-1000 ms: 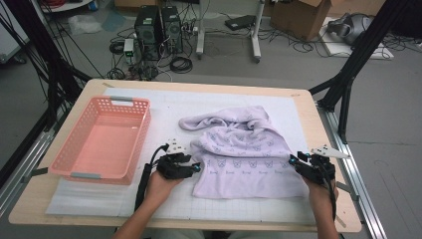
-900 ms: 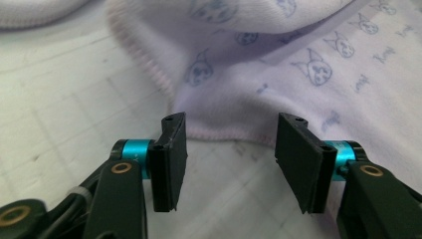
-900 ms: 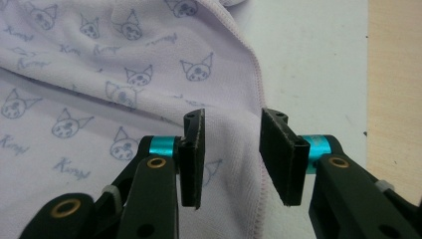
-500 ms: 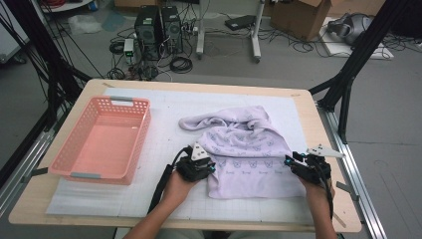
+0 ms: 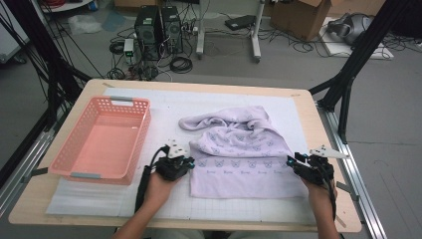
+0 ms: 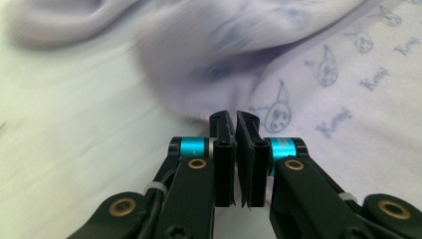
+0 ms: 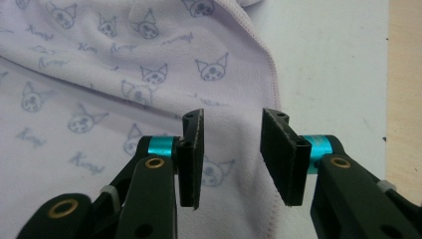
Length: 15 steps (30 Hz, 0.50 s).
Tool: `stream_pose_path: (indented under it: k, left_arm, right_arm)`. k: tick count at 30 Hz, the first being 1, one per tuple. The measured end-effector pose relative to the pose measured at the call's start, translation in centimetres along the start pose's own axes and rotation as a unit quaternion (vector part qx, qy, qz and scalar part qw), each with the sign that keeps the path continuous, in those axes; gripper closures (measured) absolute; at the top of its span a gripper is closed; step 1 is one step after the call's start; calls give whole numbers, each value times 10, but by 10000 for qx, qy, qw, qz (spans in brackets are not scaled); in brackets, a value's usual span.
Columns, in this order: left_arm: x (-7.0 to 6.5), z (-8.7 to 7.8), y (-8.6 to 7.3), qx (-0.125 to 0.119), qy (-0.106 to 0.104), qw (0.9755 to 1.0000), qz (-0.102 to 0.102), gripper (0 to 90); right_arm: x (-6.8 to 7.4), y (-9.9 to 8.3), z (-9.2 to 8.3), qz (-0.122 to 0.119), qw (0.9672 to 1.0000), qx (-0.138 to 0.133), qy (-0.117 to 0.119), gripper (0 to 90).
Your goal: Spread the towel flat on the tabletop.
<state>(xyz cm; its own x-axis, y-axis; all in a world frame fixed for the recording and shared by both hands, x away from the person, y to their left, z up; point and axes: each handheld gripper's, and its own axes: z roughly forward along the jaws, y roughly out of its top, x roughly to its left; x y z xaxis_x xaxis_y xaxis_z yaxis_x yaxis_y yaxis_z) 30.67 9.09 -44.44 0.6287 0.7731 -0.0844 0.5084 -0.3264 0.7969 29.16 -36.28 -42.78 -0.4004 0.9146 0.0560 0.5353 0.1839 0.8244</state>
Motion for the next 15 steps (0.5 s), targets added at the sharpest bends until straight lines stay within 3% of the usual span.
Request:
stream_pose_path:
  k: [1, 2, 6, 8, 10, 12, 15]
  left_arm:
    - [0, 0, 0, 0, 0, 10000, 0, 856]
    - [7, -7, -3, -3, 194, 9998, -68, 856]
    - [13, -16, -5, -62, 149, 9994, -294, 821]
    - [14, -16, -5, -102, 120, 9992, -368, 601]
    - [13, -15, -6, -91, -70, 9990, -423, 532]
    - [8, -14, -7, -42, -100, 9995, -293, 487]
    - [9, -14, -9, -56, -101, 9993, -348, 450]
  right_arm:
    - [0, 0, 1, 7, 10000, 40, 25, 603]
    - [0, -1, 2, 6, 9999, 94, 46, 598]
    - [3, -3, 7, -34, 9994, 289, 179, 565]
    - [4, -3, 8, -76, 9991, 325, 250, 552]
    - [6, -4, 9, -70, 9987, 364, 349, 540]
    - [8, -6, 9, -110, 9978, 435, 489, 529]
    - [11, -10, 5, -274, 9967, 532, 545, 529]
